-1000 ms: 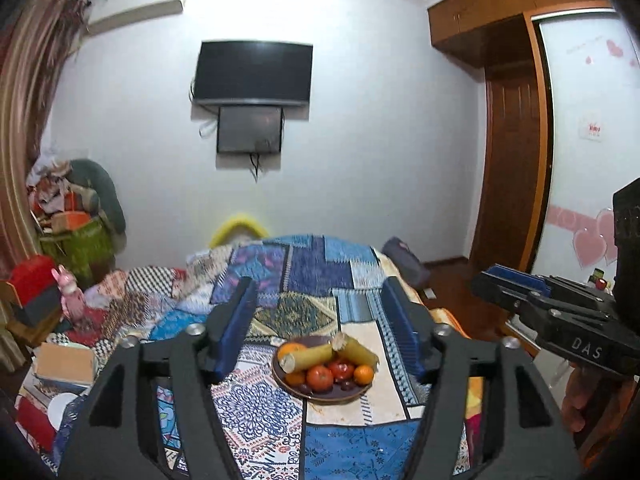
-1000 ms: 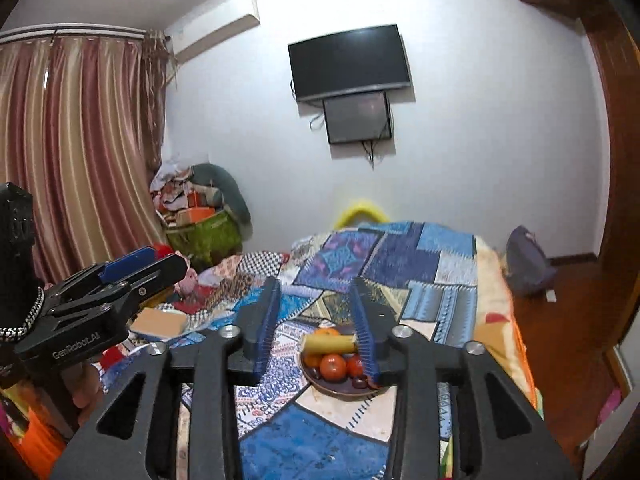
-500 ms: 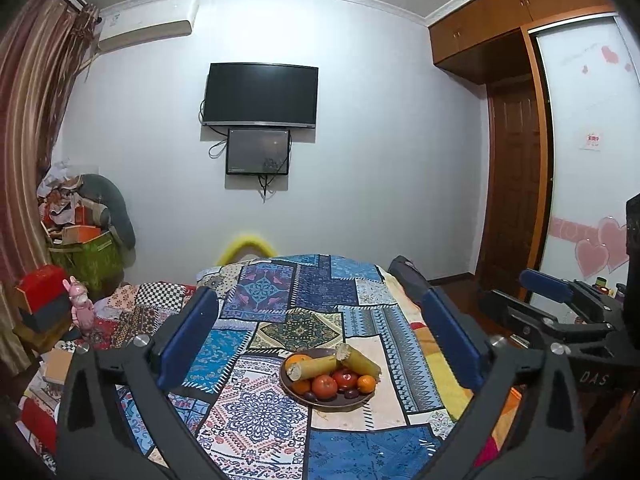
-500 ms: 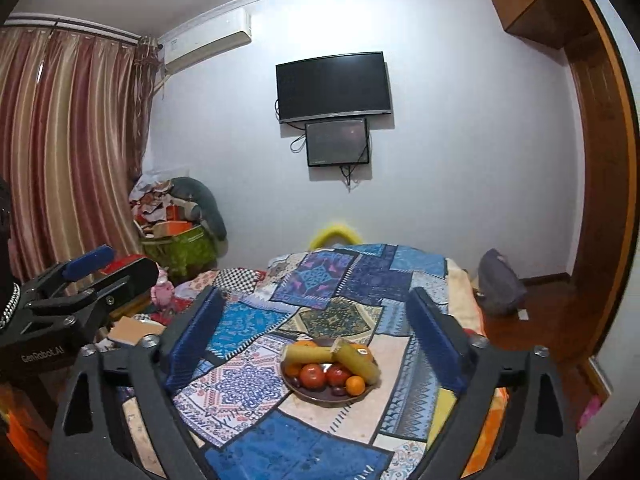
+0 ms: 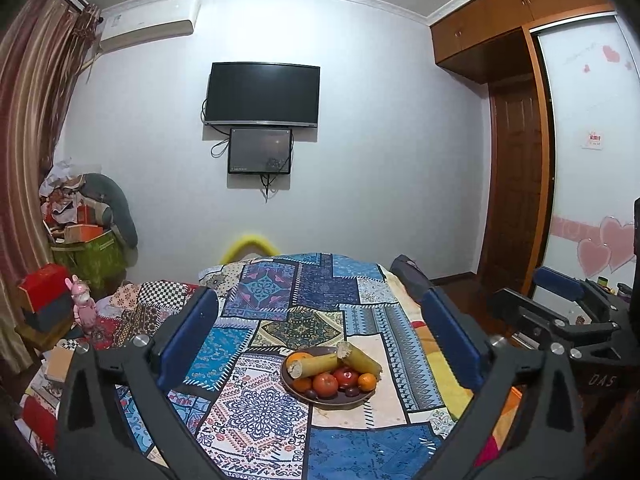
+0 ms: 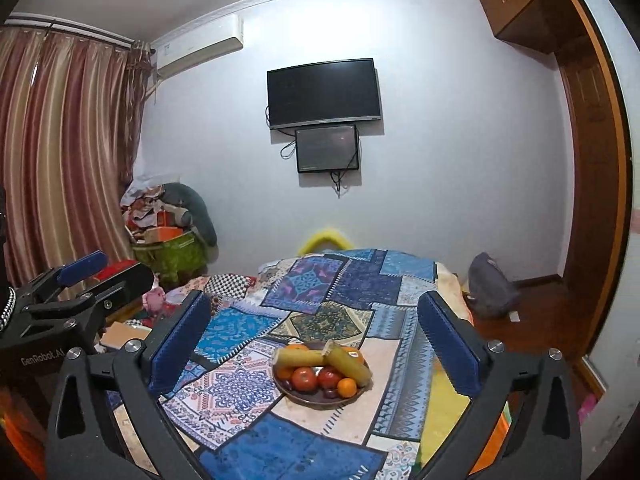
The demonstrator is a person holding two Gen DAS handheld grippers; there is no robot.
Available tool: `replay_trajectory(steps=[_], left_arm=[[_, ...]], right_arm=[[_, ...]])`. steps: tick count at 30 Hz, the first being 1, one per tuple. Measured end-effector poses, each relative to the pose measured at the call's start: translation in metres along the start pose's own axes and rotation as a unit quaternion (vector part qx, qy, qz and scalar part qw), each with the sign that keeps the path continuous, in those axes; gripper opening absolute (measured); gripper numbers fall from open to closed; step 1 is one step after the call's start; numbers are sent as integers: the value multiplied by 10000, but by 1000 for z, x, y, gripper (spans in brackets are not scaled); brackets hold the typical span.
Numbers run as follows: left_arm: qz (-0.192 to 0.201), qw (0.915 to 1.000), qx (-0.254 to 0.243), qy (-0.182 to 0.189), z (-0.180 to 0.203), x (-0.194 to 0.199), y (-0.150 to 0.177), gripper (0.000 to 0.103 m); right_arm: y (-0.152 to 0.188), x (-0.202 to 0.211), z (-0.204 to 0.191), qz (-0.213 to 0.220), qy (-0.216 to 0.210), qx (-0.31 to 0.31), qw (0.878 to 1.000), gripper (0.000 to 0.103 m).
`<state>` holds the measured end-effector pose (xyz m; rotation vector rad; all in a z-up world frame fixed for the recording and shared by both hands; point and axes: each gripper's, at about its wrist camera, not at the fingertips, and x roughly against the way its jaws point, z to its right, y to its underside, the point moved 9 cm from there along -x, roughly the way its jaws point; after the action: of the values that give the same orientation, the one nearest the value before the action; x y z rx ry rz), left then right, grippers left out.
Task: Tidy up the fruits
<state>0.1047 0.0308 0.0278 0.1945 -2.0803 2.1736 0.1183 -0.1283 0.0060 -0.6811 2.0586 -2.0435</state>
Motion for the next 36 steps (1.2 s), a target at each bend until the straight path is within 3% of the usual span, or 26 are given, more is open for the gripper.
replay_trajectory(steps=[36], left_arm=[[-28, 9999, -5, 162, 4, 0, -3, 103]], right_arm=[[-13, 11, 5, 166, 110, -67, 9998, 103]])
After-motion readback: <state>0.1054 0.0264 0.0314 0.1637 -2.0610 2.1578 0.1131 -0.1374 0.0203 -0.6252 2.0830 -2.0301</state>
